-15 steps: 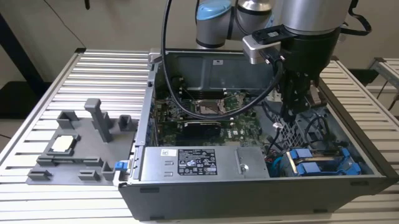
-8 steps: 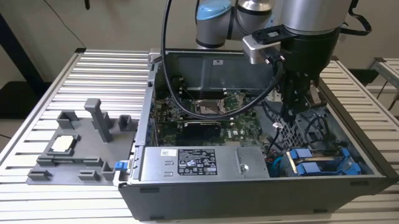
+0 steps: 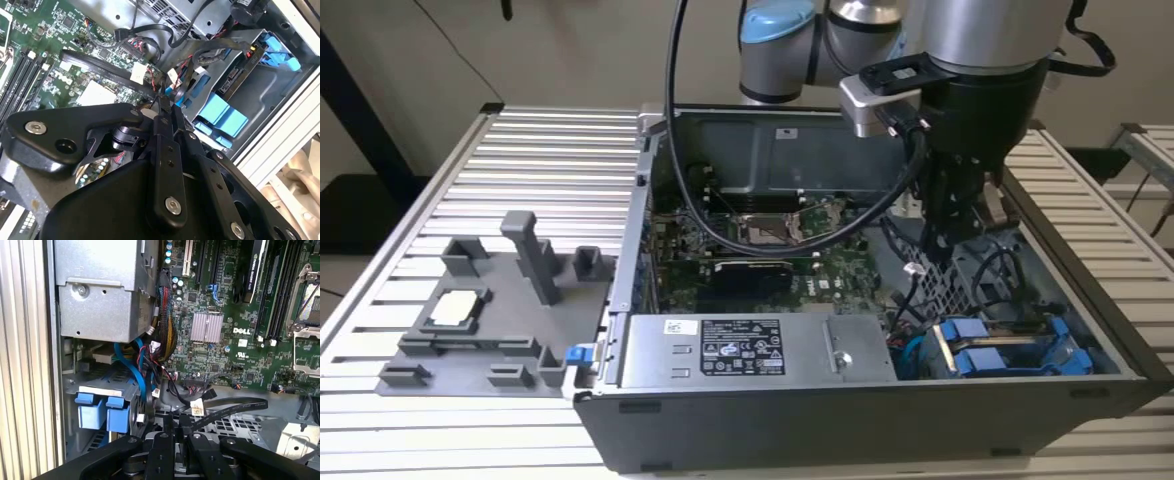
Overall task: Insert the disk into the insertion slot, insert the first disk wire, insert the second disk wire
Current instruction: 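Insert the second disk wire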
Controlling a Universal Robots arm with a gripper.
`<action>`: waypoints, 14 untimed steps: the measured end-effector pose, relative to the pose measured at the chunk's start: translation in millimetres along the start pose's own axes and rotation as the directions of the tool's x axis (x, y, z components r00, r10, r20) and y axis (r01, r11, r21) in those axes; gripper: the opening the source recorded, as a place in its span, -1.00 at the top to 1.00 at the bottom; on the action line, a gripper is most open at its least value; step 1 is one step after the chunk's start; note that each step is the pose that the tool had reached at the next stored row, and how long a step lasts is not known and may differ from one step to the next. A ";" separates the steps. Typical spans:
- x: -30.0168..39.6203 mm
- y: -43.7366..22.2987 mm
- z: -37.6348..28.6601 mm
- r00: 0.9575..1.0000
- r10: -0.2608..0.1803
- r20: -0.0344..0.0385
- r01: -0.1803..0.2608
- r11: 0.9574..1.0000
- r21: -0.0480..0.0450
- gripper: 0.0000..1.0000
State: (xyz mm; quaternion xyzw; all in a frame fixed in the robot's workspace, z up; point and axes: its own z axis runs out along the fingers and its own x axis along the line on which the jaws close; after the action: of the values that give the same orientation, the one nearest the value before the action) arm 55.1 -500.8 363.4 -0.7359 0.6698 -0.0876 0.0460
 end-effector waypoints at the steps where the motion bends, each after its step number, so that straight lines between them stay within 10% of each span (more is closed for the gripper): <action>1: 1.5 -0.3 0.2 1.000 0.000 0.000 0.000 1.000 -0.001 0.68; 14: 35.4 -12.7 5.3 1.000 -0.001 0.003 0.001 1.000 -0.029 0.68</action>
State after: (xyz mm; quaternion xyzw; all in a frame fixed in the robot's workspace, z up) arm 71.7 -535.0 362.9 -0.7371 0.6704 -0.0766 0.0362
